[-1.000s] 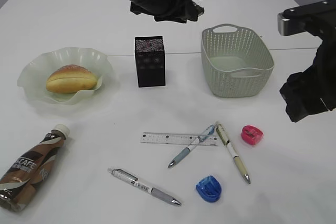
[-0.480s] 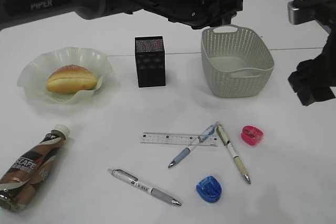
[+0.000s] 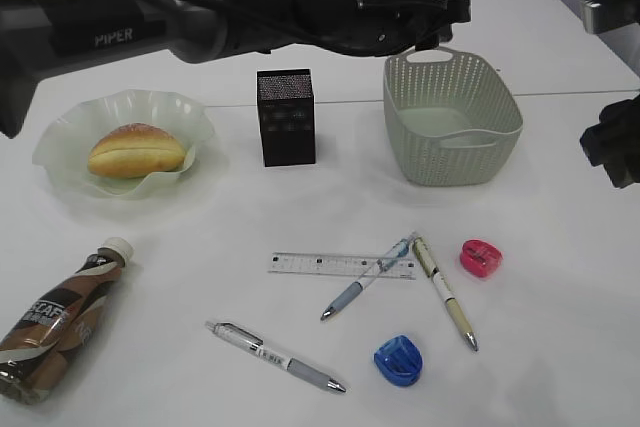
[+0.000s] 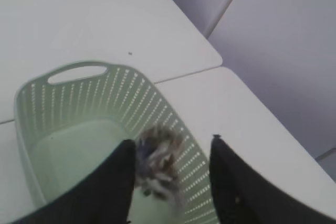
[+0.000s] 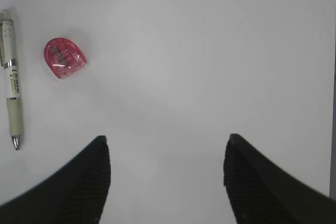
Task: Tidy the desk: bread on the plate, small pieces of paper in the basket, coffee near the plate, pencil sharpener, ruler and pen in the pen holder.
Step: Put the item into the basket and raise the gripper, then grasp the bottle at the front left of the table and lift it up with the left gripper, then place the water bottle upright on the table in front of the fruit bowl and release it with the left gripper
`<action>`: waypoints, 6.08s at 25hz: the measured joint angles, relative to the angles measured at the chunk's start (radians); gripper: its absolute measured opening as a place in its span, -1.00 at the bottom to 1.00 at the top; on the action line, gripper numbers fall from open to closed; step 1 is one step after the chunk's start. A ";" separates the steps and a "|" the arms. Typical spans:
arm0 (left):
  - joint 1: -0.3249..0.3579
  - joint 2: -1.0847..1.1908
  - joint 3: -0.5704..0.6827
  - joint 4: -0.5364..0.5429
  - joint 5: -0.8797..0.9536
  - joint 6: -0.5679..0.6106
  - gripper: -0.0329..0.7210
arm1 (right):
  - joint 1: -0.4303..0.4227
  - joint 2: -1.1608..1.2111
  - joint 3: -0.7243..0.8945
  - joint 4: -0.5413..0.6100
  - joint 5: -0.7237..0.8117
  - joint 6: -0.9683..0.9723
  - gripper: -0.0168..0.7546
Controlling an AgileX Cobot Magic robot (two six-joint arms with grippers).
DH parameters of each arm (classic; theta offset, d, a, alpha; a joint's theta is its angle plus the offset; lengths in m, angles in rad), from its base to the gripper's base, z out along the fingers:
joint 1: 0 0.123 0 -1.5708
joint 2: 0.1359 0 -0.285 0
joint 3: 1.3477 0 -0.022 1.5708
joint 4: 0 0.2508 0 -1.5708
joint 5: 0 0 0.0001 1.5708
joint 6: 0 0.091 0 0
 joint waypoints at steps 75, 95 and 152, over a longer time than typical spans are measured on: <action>0.397 -0.890 1.247 0.425 0.421 -0.048 0.69 | 0.000 0.000 0.000 0.152 0.040 0.000 0.32; 0.397 -0.658 1.247 0.568 0.300 -0.156 0.68 | 0.000 0.031 0.002 0.154 0.040 0.000 0.32; 0.397 -1.210 1.855 0.496 -1.065 -0.283 0.10 | 0.000 0.038 0.010 0.113 -0.020 -0.022 0.32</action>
